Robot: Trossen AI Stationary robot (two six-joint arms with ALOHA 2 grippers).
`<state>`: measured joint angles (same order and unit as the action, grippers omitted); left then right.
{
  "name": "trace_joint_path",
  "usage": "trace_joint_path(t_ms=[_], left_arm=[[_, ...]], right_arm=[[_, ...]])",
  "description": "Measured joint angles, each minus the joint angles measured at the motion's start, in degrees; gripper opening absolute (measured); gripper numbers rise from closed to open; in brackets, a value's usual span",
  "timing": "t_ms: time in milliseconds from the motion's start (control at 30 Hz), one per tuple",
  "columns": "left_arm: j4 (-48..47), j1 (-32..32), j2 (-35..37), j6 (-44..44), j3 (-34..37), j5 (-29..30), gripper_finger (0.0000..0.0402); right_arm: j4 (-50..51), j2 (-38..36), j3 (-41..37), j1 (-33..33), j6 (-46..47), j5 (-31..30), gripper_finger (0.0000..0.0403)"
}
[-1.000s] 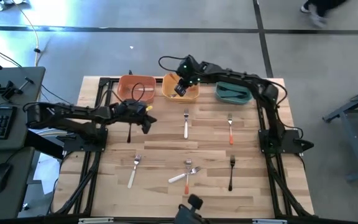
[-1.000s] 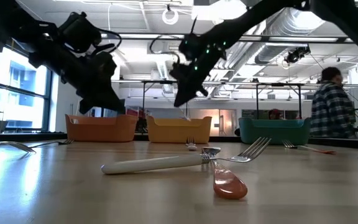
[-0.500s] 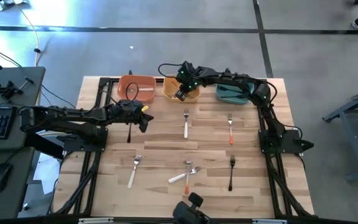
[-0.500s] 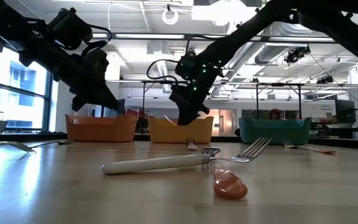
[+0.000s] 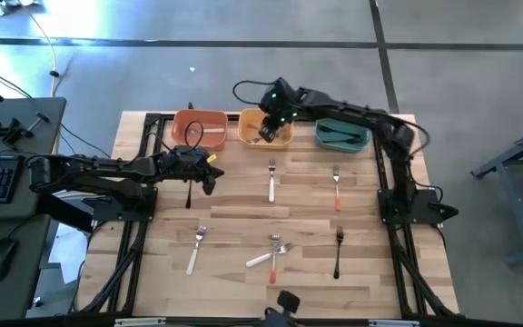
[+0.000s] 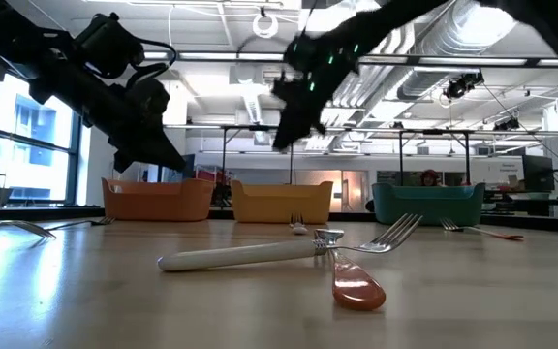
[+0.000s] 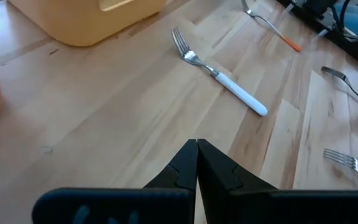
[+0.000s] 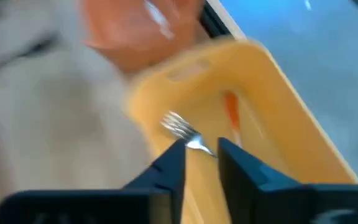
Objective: Sort silverware by color (type)
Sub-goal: Put the white fork into the orange bin
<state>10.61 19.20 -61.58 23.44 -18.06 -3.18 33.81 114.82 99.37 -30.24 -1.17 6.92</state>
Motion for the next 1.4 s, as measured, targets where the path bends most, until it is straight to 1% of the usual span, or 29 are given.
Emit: trace_joint_path(t_ms=[67, 100, 133, 200, 267, 333, 433, 500, 600, 700, 767, 833, 933, 1033, 1133, 1233, 1333, 1400], left_arm=[[0.0, 0.0, 0.0, 0.0, 0.0, -0.6, 0.0000], [0.0, 0.0, 0.0, 0.0, 0.0, -0.7, 0.0000], [0.0, 0.0, 0.0, 0.0, 0.0, -0.7, 0.0000], [0.1, -0.1, 0.0, -0.2, 0.0, -0.8, 0.0000], [0.9, -0.5, 0.0, -0.7, 0.0, -1.6, 0.0000], [2.8, -1.2, 0.0, -1.4, 0.0, -2.4, 0.0000], [5.0, -3.4, 0.0, -1.5, 0.0, -2.8, 0.0000], [6.1, -5.6, 0.0, -1.1, 0.0, -2.7, 0.0000], [4.4, -10.1, -0.8, -1.5, -1.4, -1.5, 0.0001], [1.1, -15.7, -3.5, -0.5, -5.0, 1.5, 0.0001], [-1.6, -19.9, -6.5, 0.7, -8.8, 4.3, 0.0001], [-6.7, -24.0, -9.8, 1.6, -13.0, 6.4, 0.0001], [-16.4, -29.1, -15.8, 5.7, -20.3, 7.7, 0.0004], [-23.0, -32.8, -21.2, 9.5, -27.3, 7.8, 0.0019], [-25.4, -35.9, -25.3, 9.8, -32.4, 7.7, 0.0039], [-25.3, -38.0, -28.0, 9.8, -35.9, 7.3, 0.0065], [-25.4, -38.8, -29.8, 10.6, -37.3, 6.7, 0.0092], [-24.8, -38.9, -30.8, 14.6, -37.6, 6.2, 0.0110]], right_arm=[[0.4, -4.2, -0.7, 0.3, -2.4, 0.9, 0.0023], [0.1, -6.3, -1.7, 0.4, -3.7, 0.9, 0.0012], [-0.5, -8.5, -3.1, 0.6, -4.6, 1.0, 0.0008], [-4.5, -12.9, -7.9, 0.6, -4.8, 1.5, 0.0017], [-11.0, -17.9, -15.4, 0.7, -3.1, 3.4, 0.0021], [-19.7, -22.9, -24.5, 1.1, 0.6, 5.2, 0.0015], [-32.1, -30.2, -38.5, 2.3, 6.6, 5.2, 0.0002], [-38.7, -34.9, -46.8, 3.8, 10.3, 3.3, 0.0004], [-43.6, -41.5, -55.9, 6.3, 12.9, -0.2, 0.0003], [-43.4, -47.5, -61.9, 7.9, 13.2, -1.8, 0.0001], [-42.1, -51.5, -64.3, 8.4, 12.4, -1.9, 0.0002], [-39.9, -55.1, -65.7, 8.5, 11.2, -1.9, 0.0001], [-36.1, -59.6, -65.8, 8.5, 11.2, -1.9, 0.0000], [-34.5, -63.0, -65.7, 8.5, 10.9, -1.7, 0.0000], [-34.7, -65.3, -65.7, 8.5, 11.2, -1.9, 0.0000], [-34.2, -66.9, -65.7, 8.5, 11.9, -2.2, 0.0000], [-33.9, -68.1, -65.7, 8.5, 16.1, -2.3, 0.0000], [-33.5, -68.4, -65.7, 8.5, 15.4, -2.2, 0.0000]])
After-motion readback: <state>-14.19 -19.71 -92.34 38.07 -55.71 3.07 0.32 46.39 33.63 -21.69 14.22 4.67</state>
